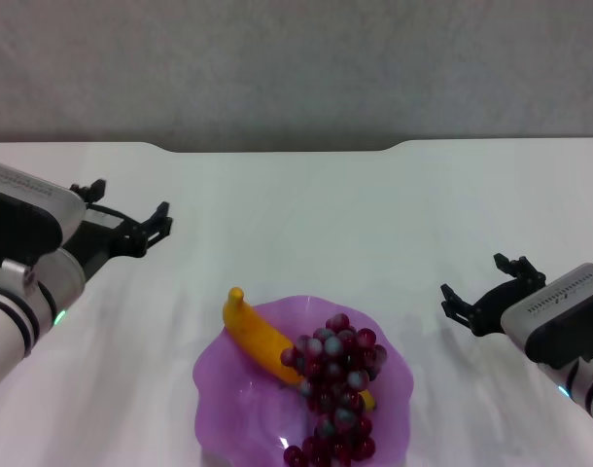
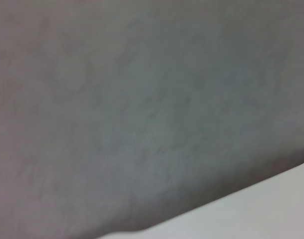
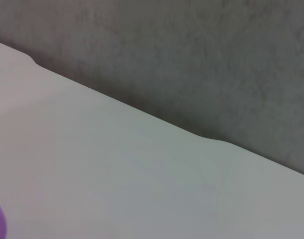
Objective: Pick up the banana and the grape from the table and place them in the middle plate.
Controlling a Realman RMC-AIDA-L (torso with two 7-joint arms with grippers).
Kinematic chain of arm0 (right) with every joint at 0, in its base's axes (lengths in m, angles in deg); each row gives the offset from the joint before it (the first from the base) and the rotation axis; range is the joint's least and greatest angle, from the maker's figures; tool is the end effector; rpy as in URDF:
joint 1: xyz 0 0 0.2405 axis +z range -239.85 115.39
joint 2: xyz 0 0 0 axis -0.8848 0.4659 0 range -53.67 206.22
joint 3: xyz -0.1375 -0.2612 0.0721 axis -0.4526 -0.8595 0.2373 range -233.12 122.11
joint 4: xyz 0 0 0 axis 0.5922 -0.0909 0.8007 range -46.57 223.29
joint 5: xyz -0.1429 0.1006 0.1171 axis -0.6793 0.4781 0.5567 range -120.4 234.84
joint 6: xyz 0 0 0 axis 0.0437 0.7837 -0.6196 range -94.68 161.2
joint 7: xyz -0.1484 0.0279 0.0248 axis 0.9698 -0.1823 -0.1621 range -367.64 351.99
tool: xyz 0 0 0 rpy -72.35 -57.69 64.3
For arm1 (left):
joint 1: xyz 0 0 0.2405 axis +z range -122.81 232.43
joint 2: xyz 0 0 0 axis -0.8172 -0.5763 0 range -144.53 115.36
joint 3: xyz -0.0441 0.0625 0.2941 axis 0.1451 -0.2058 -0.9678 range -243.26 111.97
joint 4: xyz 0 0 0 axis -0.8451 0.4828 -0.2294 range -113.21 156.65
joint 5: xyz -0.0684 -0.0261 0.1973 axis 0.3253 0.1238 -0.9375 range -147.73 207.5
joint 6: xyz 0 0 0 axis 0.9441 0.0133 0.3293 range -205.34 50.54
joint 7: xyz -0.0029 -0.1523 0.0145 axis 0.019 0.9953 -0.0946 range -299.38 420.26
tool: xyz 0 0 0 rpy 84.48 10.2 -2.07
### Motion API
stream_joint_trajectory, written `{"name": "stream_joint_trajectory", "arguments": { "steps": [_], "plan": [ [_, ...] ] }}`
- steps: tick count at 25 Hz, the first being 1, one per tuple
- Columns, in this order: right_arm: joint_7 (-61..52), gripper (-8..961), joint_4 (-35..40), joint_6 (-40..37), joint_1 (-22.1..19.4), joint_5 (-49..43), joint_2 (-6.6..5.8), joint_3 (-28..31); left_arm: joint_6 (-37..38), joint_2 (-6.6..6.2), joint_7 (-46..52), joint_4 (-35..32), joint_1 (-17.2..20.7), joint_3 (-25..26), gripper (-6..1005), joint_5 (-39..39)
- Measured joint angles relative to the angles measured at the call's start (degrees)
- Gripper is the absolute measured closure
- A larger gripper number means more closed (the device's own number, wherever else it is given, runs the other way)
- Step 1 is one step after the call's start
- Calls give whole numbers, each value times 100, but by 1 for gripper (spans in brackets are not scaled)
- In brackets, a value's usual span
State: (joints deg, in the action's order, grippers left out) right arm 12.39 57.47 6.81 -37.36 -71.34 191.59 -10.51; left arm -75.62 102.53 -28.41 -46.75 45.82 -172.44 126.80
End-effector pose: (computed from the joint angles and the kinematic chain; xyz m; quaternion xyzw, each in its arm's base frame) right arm 0.3517 0.3720 -0.1108 -0.8379 0.2086 0.0613 0.5007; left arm -0.2922 0.3750 -0.0419 -0.7954 -0.2408 -0.1158 0.5441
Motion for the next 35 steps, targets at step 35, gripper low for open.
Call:
{"name": "stream_joint_trajectory", "arguments": {
  "steps": [35],
  "plan": [
    [-287,62,46,-447,170,-2,27,-333,5646,20,11881,6223,-1807,-188,134,-8662]
  ]
}}
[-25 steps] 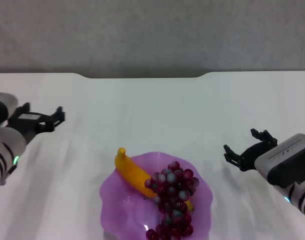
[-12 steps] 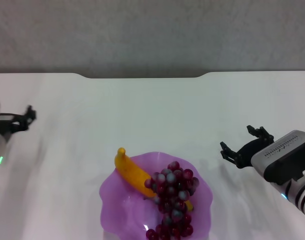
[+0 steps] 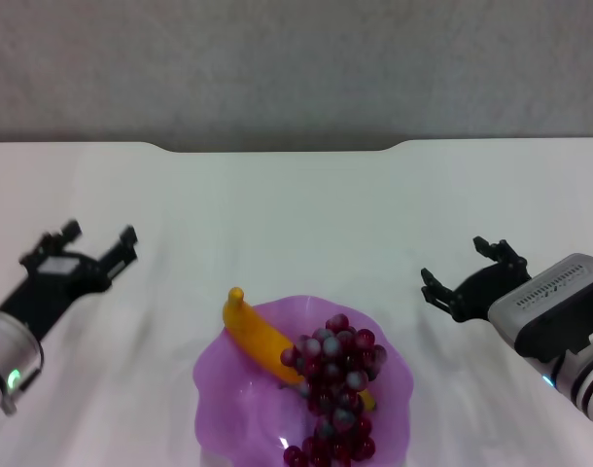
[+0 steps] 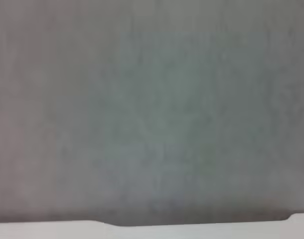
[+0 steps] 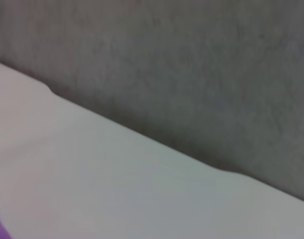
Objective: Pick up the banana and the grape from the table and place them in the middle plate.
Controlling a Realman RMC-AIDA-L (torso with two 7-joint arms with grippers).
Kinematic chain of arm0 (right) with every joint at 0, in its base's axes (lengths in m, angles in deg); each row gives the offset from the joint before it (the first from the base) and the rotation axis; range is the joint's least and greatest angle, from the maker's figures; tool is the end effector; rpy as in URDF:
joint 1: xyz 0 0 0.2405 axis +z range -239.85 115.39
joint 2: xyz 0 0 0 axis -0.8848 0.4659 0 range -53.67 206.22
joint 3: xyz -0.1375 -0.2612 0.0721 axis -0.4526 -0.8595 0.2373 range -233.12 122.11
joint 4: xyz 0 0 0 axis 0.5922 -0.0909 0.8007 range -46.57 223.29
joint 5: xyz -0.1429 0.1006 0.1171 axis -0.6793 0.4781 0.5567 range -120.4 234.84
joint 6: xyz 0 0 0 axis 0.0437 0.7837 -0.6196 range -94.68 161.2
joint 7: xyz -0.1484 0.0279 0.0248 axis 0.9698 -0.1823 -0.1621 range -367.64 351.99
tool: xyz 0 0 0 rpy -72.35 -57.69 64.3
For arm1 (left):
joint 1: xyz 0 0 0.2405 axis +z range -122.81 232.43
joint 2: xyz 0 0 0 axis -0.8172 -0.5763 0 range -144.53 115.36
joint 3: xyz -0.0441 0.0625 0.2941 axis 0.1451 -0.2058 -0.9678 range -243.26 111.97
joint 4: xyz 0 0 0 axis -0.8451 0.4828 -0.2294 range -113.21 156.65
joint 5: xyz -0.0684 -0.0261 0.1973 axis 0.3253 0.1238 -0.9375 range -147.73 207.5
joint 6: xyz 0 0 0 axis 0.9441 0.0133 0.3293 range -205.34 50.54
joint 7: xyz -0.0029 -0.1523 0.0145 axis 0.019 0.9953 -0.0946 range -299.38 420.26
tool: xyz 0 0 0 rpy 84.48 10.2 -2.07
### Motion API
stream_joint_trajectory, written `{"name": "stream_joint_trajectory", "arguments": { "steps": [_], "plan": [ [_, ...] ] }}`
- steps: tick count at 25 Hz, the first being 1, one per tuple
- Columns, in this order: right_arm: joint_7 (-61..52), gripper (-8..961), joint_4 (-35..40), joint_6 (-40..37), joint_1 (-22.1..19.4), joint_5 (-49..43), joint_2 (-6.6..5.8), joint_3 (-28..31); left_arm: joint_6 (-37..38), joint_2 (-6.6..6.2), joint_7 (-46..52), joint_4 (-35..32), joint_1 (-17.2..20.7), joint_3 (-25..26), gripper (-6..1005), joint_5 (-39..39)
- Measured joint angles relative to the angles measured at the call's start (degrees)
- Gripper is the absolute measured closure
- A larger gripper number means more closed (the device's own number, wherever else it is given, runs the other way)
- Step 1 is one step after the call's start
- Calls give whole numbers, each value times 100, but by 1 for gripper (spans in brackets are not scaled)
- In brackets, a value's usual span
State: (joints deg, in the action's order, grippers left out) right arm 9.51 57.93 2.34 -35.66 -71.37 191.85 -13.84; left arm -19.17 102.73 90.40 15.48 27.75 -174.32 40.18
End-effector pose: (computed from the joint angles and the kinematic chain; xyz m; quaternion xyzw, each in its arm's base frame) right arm 0.3318 0.3773 -0.1154 -0.8419 0.1869 0.0994 0.4964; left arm -0.3747 0.3687 -0.0510 -0.7492 -0.3167 -0.2929 0.5025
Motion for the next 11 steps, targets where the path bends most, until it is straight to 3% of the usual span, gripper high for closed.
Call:
{"name": "stream_joint_trajectory", "arguments": {
  "steps": [5,11],
  "plan": [
    [-446,62,194,-597,-54,-26,-8,-242,-14,30,-327,-236,291,-71,133,220],
    [-635,62,436,-1129,-180,-4,-6,-407,-143,20,-600,-202,303,-8,133,678]
  ]
}}
